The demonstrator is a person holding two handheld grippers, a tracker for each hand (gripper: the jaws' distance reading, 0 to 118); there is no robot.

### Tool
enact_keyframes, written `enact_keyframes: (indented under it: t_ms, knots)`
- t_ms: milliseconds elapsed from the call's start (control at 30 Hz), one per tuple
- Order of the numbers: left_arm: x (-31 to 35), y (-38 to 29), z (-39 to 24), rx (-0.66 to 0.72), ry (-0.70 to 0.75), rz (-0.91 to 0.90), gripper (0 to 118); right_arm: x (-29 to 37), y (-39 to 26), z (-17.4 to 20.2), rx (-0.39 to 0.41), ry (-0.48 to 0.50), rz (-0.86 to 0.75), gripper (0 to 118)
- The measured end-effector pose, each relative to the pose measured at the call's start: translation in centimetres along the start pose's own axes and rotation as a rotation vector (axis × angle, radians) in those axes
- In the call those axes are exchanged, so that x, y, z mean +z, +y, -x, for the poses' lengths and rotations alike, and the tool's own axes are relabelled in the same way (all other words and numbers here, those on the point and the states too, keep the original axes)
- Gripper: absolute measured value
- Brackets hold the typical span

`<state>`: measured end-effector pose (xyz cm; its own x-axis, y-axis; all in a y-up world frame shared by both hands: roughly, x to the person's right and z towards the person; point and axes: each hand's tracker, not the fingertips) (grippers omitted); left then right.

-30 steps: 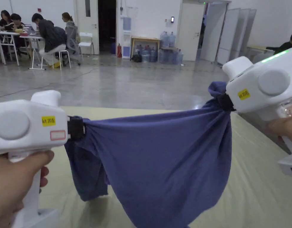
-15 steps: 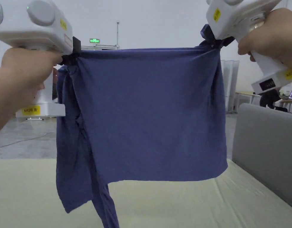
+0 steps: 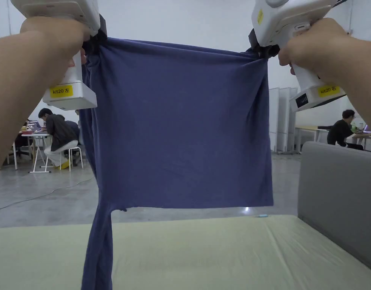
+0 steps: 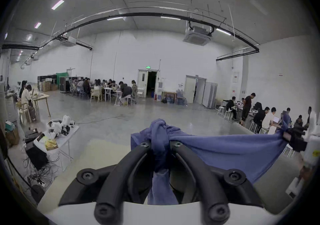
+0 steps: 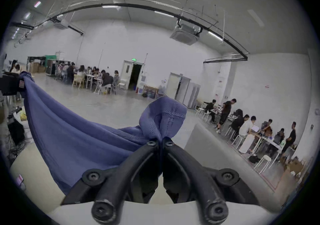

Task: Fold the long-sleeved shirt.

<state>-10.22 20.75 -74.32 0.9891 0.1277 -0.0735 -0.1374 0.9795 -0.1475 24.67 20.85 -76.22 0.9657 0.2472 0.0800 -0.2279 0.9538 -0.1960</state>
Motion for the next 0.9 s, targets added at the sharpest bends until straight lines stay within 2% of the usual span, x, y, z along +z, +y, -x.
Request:
enact_keyframes:
  t_ms: [100,267,500,533,633,700,833,900]
  knots:
    - [-1.5,-2.5,0.3,0.011,0.001,0.013,8,-1.7,-2.5,0.4,-0.027,0.06,0.021,0]
    - [-5.3,-11.4,1.1,-0.063,0.007,0.175,8,-5.5,-11.3,2.3,-0.047,0.125,0.123,0]
    - [-9.3,-30.6,4.0,-0.038,-0.023,0.491,8,-8.3,-33.4,6.1,-0.097,0.271,0.402,0]
    - [-9.1,-33.7,4.4,-0.049,-0.019,0.53,8,-7.9,-36.3,6.6,-0.08,0.286,0.463,0]
    - [-5.3,-41.2,4.9,-0.105,-0.069,0.597,8,-4.8,-44.8,7.2,-0.07,0.314,0.539,0]
    - [-2.6,-44.8,5.5,-0.086,-0.086,0.608,8,-3.1,-48.9,7.2,-0.071,0.349,0.584,0]
    - [5.0,-51.2,7.2,-0.014,-0.138,0.736,8,4.1,-56.3,7.6,0.053,0.403,0.644,0]
    - [7.6,-53.9,8.9,0.019,-0.141,0.79,8,7.4,-59.2,7.5,0.08,0.428,0.662,0]
